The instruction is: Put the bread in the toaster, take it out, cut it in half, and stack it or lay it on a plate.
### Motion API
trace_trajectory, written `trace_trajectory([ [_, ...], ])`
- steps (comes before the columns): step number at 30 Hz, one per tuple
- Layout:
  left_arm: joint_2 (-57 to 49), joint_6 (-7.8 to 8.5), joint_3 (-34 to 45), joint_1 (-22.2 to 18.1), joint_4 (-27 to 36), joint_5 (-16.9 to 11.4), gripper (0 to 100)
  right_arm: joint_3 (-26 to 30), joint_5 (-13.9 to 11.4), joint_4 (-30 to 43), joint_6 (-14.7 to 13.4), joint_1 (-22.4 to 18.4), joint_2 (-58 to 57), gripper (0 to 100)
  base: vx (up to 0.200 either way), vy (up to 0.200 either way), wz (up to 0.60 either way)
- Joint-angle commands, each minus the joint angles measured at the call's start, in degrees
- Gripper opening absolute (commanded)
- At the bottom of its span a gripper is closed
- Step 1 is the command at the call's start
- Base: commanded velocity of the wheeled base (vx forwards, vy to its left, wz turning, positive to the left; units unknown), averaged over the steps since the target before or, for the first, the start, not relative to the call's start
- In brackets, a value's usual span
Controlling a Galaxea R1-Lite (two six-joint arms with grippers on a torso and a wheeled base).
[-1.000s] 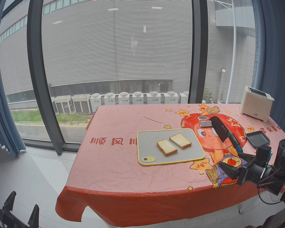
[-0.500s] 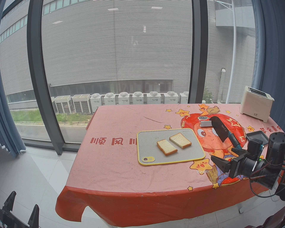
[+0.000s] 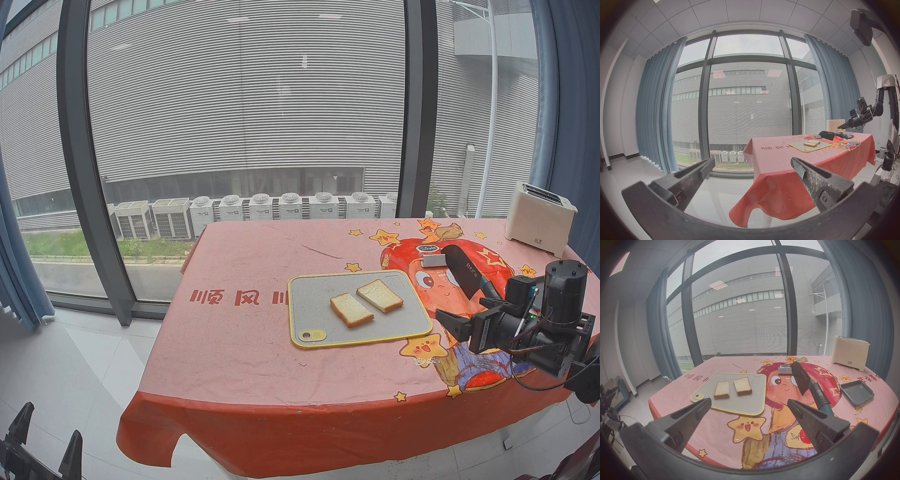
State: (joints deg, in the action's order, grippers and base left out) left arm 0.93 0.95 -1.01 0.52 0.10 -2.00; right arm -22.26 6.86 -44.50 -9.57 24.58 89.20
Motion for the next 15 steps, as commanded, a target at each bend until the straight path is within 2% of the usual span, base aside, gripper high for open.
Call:
trace_trajectory([
  [1,-0.9,0.02,0.9,0.0,0.0,0.0,100,-1.2,0.0,-0.1,0.1,-0.5,3.5,100,0.000,0.000,0.00],
  [15,-0.9,0.02,0.9,0.0,0.0,0.0,100,-7.9,-0.1,0.1,1.7,-2.8,10.4,100,0.000,0.000,0.00],
])
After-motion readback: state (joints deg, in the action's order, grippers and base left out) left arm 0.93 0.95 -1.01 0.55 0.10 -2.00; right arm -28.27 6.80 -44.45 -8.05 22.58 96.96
